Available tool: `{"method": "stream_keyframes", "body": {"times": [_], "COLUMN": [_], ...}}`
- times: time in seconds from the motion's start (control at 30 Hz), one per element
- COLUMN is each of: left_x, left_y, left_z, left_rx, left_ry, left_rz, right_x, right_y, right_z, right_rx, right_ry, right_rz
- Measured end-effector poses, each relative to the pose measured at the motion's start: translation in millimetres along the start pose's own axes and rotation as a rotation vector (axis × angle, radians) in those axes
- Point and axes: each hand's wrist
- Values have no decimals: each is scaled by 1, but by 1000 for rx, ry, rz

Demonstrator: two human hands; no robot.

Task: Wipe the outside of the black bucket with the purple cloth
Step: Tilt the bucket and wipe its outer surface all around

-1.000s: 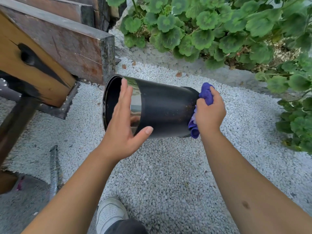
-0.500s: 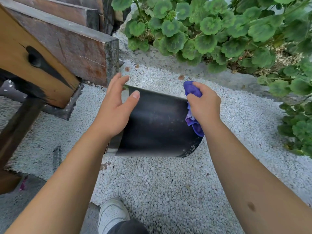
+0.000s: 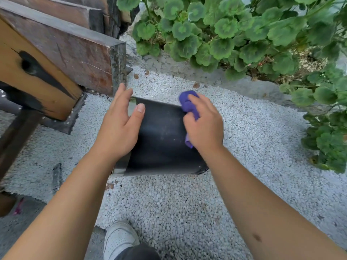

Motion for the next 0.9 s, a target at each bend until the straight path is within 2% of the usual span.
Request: {"method": "stream_keyframes", "body": {"times": [0.1,0.17,0.3,0.37,0.6,0.67,0.73,0.8,0.9], "left_x": [-4,-10,-17,-17,-29,-31,-34,-39,-42], "left_y": [1,-4,-9,-4,19,25,25,22,16], "left_z": [-1,-2,-2,4,17,23,29,35,44], "left_rx": [2,-12,-87,-85,10,18,-49,-154,-232], "left_ry": [-6,2,226,224,56,53,104,183,205], "left_rz": [37,71,76,130,-79,-51,-38,19,234], "right_x": [-31,-39,-39,-37,-27,-22,-17,-5,8], "right_y": [15,19,20,23,31,25,12,-2,-18], "right_z": [11,15,23,28,-3,-24,-47,-72,-102], "right_rx": [-26,-45,-33,-58,-422,-535,-571,-545,-449], "right_ry": [-218,-266,-334,-443,-709,-771,-835,-826,-655], "right_rz": [17,63,86,191,666,756,830,786,623]}}
Point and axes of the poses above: each hand's wrist, its own z-axis towards the middle knuckle, its own y-axis out of the back of the hand, x = y × z, and after that the axes turned 1 degree about -y, right-handed
